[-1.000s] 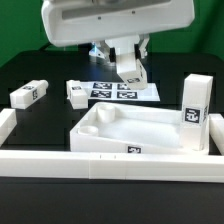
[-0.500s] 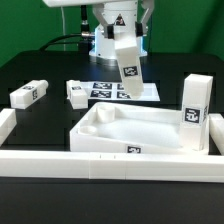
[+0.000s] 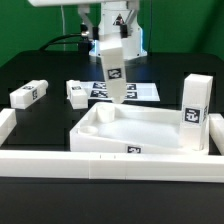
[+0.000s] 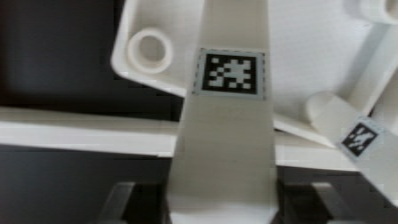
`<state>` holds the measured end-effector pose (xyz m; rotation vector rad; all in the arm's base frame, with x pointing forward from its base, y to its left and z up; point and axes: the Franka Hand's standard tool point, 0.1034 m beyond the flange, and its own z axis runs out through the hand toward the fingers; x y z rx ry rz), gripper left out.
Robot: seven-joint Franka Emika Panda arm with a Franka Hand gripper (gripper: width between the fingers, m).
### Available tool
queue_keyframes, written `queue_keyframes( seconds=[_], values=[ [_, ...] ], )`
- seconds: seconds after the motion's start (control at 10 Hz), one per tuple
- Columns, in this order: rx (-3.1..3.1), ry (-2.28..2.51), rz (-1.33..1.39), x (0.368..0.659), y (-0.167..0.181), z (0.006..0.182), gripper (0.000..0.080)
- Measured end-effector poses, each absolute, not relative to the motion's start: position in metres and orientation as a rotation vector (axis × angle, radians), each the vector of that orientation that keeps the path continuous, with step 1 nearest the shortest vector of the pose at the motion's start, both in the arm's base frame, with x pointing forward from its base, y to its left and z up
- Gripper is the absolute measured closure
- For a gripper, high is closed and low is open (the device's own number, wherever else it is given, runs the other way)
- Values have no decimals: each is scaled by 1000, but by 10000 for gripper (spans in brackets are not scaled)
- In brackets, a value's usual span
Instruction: Assemble desk
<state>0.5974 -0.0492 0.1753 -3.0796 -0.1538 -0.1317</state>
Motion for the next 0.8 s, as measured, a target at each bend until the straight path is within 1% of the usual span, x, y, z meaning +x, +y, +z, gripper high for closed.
queue_keyframes(
  seconds=[0.2, 0.4, 0.6, 0.7, 0.8],
  values=[
    [-3093, -127, -216, 596, -65, 179, 515],
    [-3097, -125, -255, 598, -66, 178, 515],
    [-3108, -112, -475, 605, -74, 177, 515],
    [-3122, -114, -556, 604, -79, 174, 515],
    [-3141, -158, -680, 605, -87, 174, 515]
  ],
)
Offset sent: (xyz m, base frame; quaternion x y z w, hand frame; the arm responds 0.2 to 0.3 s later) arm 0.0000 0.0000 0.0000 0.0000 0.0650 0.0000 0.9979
